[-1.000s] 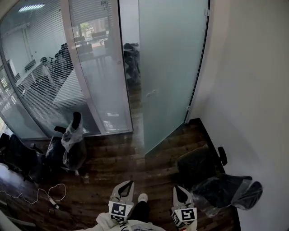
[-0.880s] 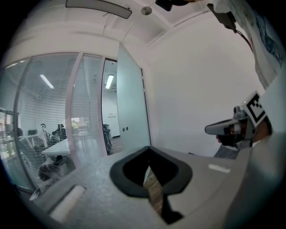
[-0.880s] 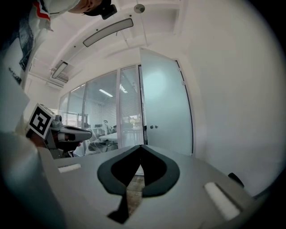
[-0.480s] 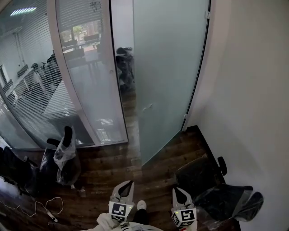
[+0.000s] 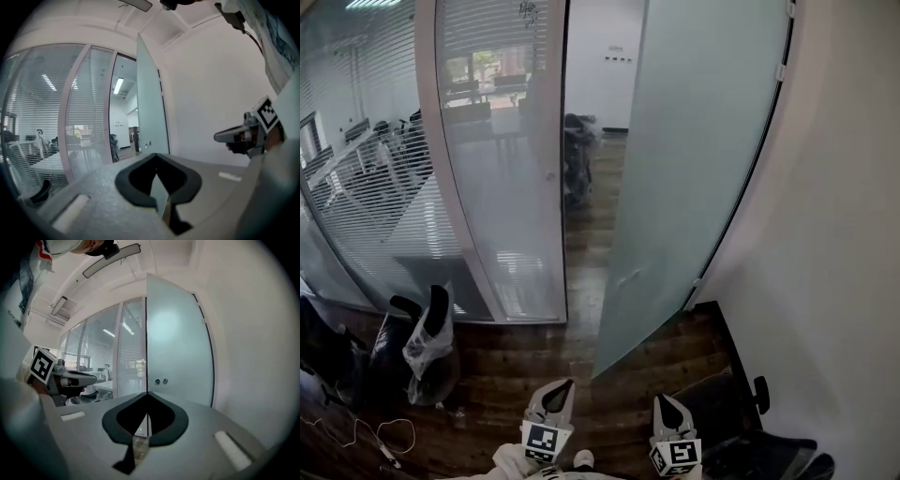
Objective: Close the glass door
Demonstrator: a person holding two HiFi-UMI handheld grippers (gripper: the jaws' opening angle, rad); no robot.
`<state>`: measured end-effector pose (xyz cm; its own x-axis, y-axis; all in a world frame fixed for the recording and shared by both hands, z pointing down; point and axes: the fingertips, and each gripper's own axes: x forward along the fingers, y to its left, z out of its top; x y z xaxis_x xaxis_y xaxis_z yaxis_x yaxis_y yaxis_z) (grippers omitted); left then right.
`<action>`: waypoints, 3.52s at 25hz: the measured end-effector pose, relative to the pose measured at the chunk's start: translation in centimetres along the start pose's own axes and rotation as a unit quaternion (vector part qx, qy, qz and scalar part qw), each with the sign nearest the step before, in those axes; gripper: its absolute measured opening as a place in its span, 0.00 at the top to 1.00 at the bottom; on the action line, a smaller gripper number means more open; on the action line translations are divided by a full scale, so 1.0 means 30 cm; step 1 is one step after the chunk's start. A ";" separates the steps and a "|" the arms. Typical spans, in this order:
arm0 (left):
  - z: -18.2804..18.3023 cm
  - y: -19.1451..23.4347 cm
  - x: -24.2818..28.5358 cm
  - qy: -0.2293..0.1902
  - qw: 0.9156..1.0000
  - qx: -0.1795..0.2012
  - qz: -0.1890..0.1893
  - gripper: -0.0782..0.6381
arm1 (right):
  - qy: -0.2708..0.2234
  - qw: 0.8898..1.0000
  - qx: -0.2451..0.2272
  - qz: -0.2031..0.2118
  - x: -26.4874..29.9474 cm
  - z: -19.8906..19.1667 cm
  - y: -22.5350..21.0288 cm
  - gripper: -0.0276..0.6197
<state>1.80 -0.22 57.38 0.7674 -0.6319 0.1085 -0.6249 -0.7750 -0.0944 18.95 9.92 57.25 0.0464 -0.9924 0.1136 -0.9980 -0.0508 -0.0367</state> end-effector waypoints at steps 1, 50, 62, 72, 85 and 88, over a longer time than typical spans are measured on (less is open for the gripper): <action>0.000 0.018 0.023 0.001 1.000 0.002 0.001 0.89 | -0.002 1.000 -0.001 0.002 0.034 0.007 -0.003 0.95; 0.007 0.441 0.728 0.047 0.981 -0.010 0.189 0.89 | 0.052 0.976 -0.026 0.210 1.230 -0.040 -0.206 0.57; -0.036 0.474 0.734 0.056 0.979 -0.017 0.196 0.89 | 0.054 0.972 -0.031 0.227 1.258 -0.050 -0.187 0.75; -0.012 0.520 0.843 0.048 0.986 -0.012 0.158 0.89 | 0.070 0.969 -0.032 0.233 1.275 -0.056 -0.175 0.76; -0.045 0.592 0.887 0.061 0.985 -0.024 0.158 0.89 | 0.071 0.974 -0.033 0.212 1.371 -0.051 -0.155 0.76; -0.037 0.636 0.900 0.060 0.986 -0.023 0.156 0.89 | 0.071 0.975 -0.033 0.206 1.402 -0.044 -0.139 0.76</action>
<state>10.43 -32.07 59.60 0.5158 -0.8333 0.1987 -0.8357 -0.5405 -0.0971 25.02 -31.46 63.48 -0.3613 -0.9014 0.2388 -0.9314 0.3612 -0.0457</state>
